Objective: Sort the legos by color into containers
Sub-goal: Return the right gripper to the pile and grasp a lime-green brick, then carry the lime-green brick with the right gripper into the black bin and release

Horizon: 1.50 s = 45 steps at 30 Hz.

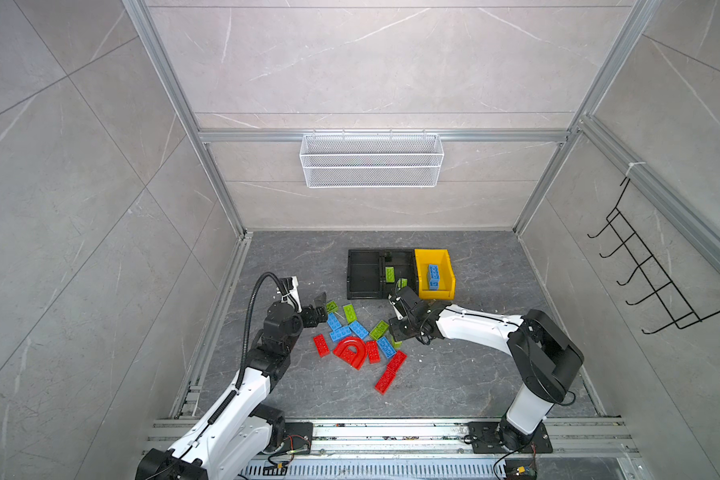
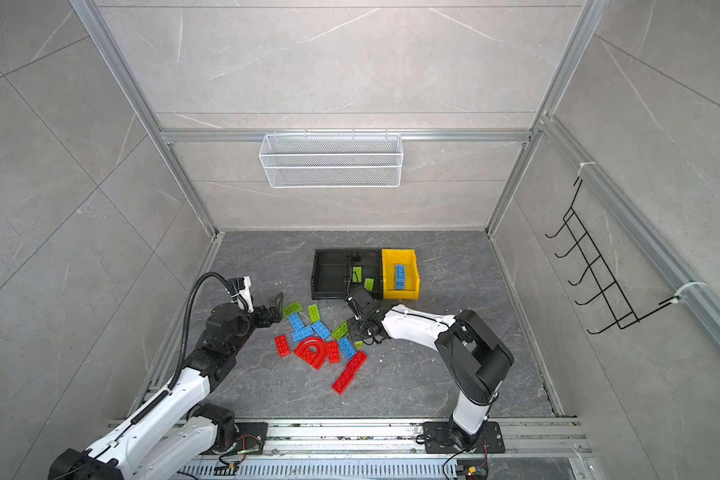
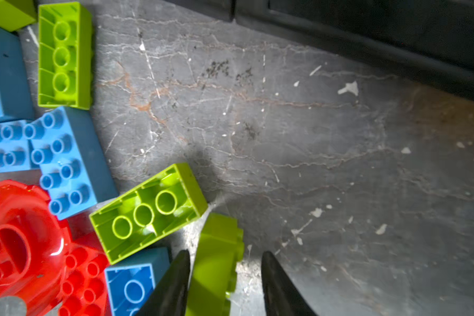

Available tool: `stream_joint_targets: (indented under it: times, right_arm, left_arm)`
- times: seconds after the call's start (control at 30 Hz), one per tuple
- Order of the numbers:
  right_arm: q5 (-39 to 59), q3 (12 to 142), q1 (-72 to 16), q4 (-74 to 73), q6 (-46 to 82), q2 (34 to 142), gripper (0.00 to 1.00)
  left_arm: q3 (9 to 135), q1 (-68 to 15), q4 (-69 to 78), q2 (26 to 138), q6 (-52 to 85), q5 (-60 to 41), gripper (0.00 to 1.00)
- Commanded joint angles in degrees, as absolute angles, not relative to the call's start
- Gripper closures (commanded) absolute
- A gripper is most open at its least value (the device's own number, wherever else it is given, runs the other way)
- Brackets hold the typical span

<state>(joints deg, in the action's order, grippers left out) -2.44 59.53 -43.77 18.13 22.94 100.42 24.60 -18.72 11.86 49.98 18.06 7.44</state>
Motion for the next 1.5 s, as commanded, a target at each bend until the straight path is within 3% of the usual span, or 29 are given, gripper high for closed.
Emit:
stream_joint_targets:
  times: [0.0,0.3,0.7,1.03,1.1,1.33,1.47]
  right_arm:
    - [-4.4,59.4,-43.8,18.6,24.1,102.3,0.57]
    - [-3.7,56.3,-43.8,15.9,26.3,101.3,0.62]
    - [-3.8,54.2,-42.5,13.1,27.0,95.7,0.79]
    - [8.2,50.8,-31.4,6.6,26.6,89.4,0.86]
    - [12.0,52.2,-28.1,9.3,25.9,89.0,0.88]
    - [7.6,56.7,-27.0,18.0,21.0,81.7,0.87]
    - [9.1,63.2,-24.4,21.1,19.2,82.7,0.87]
  left_arm:
    - [24.8,-18.5,13.4,49.5,17.4,8.7,0.0]
    - [25.0,-18.5,13.6,50.4,17.4,8.8,0.0]
    - [24.7,-18.5,13.7,49.7,17.8,8.5,0.0]
    - [23.8,-18.5,15.4,50.1,16.7,8.1,0.0]
    - [23.2,-18.5,16.5,50.2,16.1,7.6,0.0]
    - [23.7,-18.5,16.6,51.9,15.8,7.0,0.0]
    - [24.5,-18.5,16.3,54.0,16.2,6.9,0.0]
